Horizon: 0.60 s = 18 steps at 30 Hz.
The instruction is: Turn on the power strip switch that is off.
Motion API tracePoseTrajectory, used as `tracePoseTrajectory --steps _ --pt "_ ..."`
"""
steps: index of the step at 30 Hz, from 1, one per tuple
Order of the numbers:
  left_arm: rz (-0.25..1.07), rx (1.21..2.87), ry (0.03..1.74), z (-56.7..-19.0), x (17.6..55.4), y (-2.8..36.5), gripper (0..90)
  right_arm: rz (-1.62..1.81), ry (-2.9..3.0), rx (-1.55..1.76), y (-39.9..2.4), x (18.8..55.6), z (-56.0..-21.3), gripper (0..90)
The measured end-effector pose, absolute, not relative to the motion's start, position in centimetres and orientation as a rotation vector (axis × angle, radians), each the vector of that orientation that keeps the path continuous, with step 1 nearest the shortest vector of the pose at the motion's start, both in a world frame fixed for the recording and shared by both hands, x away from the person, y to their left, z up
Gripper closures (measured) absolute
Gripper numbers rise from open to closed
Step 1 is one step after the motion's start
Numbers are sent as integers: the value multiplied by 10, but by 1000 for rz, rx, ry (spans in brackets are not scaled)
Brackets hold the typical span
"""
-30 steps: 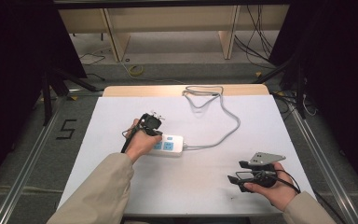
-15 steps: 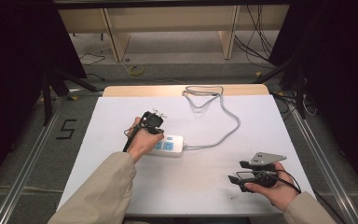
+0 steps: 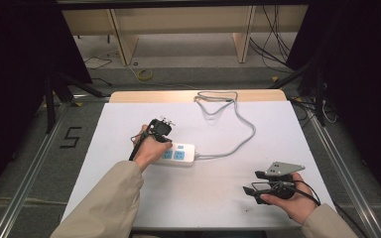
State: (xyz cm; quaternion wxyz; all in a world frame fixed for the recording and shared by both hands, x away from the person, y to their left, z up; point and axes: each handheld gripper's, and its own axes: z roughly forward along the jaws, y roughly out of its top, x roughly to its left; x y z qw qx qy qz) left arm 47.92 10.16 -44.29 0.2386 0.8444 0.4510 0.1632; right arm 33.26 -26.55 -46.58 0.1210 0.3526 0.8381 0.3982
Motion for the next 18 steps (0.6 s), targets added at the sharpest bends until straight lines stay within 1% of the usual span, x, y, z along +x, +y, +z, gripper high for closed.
tracePoseTrajectory --steps 18 --pt "487 2401 1226 -442 481 91 900 1161 2446 1028 -266 332 -466 266"
